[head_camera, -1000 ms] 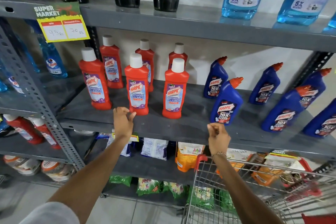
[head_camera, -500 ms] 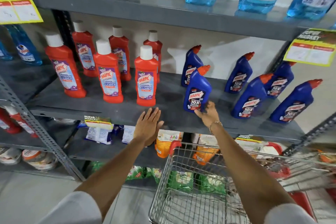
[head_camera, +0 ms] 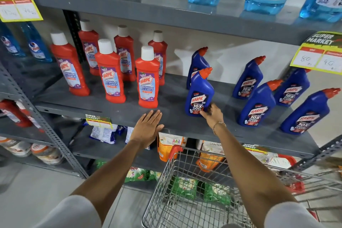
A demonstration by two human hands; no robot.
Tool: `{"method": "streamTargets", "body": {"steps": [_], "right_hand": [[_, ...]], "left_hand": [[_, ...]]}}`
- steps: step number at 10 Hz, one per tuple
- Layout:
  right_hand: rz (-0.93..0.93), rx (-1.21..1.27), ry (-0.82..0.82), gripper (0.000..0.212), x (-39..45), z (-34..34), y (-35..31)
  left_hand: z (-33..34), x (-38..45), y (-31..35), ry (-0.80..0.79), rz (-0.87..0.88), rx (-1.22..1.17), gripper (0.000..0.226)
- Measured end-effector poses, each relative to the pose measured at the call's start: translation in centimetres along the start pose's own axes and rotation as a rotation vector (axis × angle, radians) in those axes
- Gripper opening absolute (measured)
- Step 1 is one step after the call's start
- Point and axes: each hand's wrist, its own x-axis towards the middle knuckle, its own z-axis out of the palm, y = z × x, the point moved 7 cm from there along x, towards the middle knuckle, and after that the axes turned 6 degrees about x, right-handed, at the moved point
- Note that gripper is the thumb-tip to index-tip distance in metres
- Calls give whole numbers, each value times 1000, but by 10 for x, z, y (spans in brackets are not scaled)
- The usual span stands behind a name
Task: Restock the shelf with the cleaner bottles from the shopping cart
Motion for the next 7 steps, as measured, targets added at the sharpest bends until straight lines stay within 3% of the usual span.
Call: {"method": "streamTargets", "body": {"steps": [6, 7], "right_hand": [[45, 32, -67, 46, -12, 2, -1], [-12, -29, 110, 43, -39, -11, 2]], "left_hand": [[-4, -1, 4, -95, -28, 31, 59], [-12, -9, 8, 0, -52, 40, 62]]}}
